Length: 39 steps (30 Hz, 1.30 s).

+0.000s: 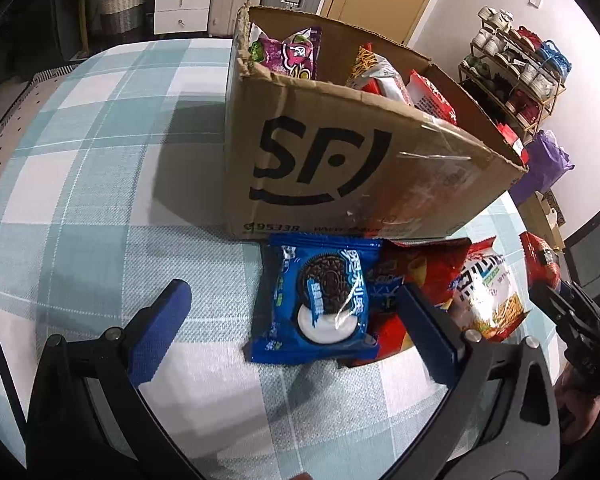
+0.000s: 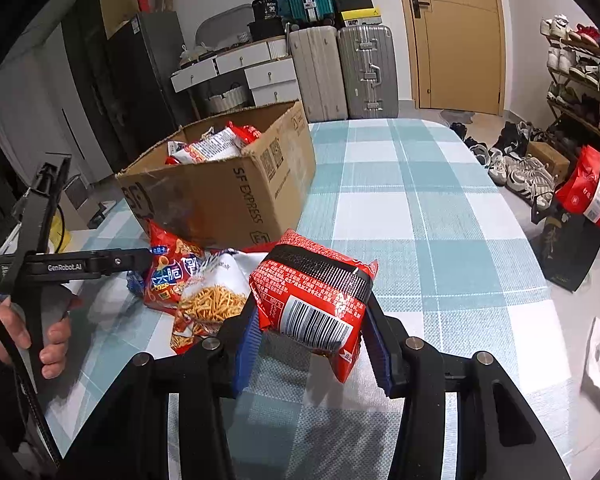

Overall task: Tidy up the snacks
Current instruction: 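Grasp the blue Oreo packet with the left tool while the right tool holds the red packet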

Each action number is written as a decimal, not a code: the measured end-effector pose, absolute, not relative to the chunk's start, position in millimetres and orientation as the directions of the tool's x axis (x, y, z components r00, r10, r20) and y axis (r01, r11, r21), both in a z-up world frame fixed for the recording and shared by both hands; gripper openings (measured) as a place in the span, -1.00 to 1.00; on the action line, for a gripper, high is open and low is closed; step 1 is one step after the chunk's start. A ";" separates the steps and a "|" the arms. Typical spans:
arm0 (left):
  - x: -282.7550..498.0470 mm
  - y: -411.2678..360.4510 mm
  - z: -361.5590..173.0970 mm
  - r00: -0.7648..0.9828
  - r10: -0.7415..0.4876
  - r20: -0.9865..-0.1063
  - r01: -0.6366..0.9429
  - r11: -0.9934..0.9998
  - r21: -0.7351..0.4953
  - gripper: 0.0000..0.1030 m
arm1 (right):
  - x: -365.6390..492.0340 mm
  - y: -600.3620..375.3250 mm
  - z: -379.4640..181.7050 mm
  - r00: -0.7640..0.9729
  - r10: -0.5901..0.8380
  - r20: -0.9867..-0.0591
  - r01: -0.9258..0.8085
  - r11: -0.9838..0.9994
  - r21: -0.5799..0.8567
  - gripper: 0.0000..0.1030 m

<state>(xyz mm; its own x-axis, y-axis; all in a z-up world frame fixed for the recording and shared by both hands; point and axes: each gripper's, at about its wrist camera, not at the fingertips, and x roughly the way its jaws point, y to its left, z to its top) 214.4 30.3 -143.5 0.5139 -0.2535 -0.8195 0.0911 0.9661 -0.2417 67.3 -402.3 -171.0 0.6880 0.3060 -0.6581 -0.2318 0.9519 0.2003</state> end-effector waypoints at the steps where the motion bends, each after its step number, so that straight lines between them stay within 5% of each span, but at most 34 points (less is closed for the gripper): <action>1: 216.1 30.6 -144.3 0.515 -0.253 -0.819 0.090 0.966 -0.241 0.97 | 66.3 -402.5 -169.5 0.689 0.308 -0.656 -0.233 0.951 0.201 -0.08; 8: 231.9 39.3 -151.6 0.515 -0.255 -0.819 0.085 0.965 -0.247 0.79 | 60.2 -399.8 -161.4 0.698 0.304 -0.649 -0.240 0.952 0.187 -0.08; 14: 241.0 44.2 -161.0 0.513 -0.249 -0.821 0.117 0.968 -0.221 0.14 | 58.2 -399.4 -156.5 0.703 0.315 -0.638 -0.249 0.949 0.193 -0.08; 15: 241.5 43.6 -162.0 0.519 -0.235 -0.822 0.131 0.972 -0.195 -0.20 | 58.6 -399.1 -155.6 0.703 0.316 -0.637 -0.251 0.948 0.194 -0.08; 39: 190.4 60.7 -122.6 0.579 -0.250 -0.776 0.154 0.968 -0.198 -0.21 | 36.9 -380.5 -126.7 0.722 0.355 -0.594 -0.303 0.934 0.189 -0.08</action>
<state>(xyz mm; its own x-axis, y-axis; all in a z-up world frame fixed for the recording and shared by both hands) 190.4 60.7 -122.6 0.5794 -0.2503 -0.7757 0.1536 0.9682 -0.1977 36.9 -380.5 -126.7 0.7217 0.3550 -0.5942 -0.3034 0.9338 0.1894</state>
